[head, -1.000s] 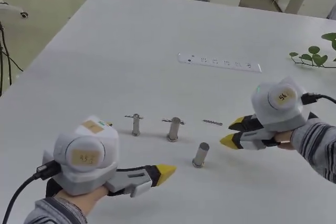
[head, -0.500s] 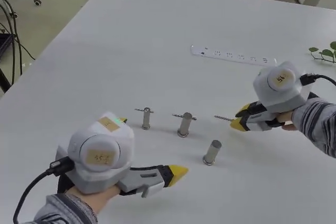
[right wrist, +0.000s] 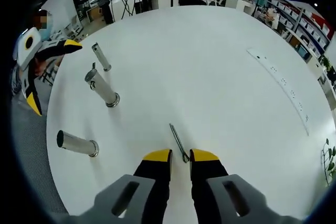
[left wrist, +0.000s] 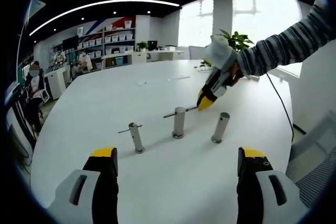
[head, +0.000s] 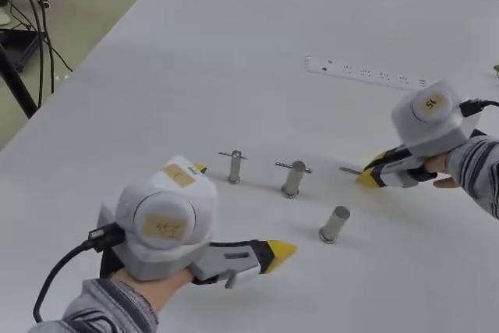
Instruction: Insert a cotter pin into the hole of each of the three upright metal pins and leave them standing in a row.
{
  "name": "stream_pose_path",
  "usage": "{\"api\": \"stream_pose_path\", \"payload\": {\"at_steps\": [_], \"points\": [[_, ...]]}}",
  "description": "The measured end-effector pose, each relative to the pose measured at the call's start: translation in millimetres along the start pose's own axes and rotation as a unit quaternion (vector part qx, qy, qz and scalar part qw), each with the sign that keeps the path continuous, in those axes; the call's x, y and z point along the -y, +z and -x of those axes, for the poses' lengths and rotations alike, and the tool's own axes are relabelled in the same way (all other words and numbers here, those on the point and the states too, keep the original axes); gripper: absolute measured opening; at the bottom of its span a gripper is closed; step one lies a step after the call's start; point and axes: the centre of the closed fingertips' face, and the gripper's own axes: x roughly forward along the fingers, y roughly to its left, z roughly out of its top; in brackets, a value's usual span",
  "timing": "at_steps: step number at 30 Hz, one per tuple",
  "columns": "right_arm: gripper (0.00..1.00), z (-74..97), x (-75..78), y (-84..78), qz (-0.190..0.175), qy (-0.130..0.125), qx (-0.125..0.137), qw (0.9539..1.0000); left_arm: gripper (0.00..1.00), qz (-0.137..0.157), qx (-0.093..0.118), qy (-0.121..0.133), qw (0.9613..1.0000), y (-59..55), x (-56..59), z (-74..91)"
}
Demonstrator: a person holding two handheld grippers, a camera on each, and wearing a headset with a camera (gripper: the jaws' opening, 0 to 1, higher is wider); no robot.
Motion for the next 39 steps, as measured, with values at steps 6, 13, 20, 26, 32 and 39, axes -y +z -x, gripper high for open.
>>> {"api": "stream_pose_path", "payload": {"at_steps": [6, 13, 20, 26, 32, 39], "points": [[0.0, 0.0, -5.7, -1.5, 0.077, 0.01, -0.022, 0.9967, 0.93, 0.0, -0.002, -0.002, 1.0, -0.9, 1.2, -0.6], [0.0, 0.7, -8.4, -3.4, 0.101, -0.001, -0.037, 0.9942, 0.92, -0.001, -0.006, -0.003, 1.0, -1.9, 1.5, -0.3], [0.0, 10.7, -13.3, 0.1, 0.122, -0.012, -0.021, 0.9923, 0.89, -0.003, -0.009, -0.005, 0.9999, -3.0, 2.5, -0.7], [0.0, 25.7, -21.3, 3.2, 0.141, -0.019, -0.003, 0.9898, 0.83, -0.012, -0.014, -0.021, 0.9996, -4.4, 11.7, -2.2], [0.0, 43.4, -37.8, 5.4, 0.173, -0.022, 0.018, 0.9844, 0.79, -0.024, -0.017, -0.026, 0.9992, -6.1, 18.2, -2.4], [0.0, 61.7, -57.8, 9.7, 0.196, -0.024, 0.043, 0.9793, 0.73, -0.031, -0.014, -0.034, 0.9988, -1.4, 24.2, 0.0]]}}
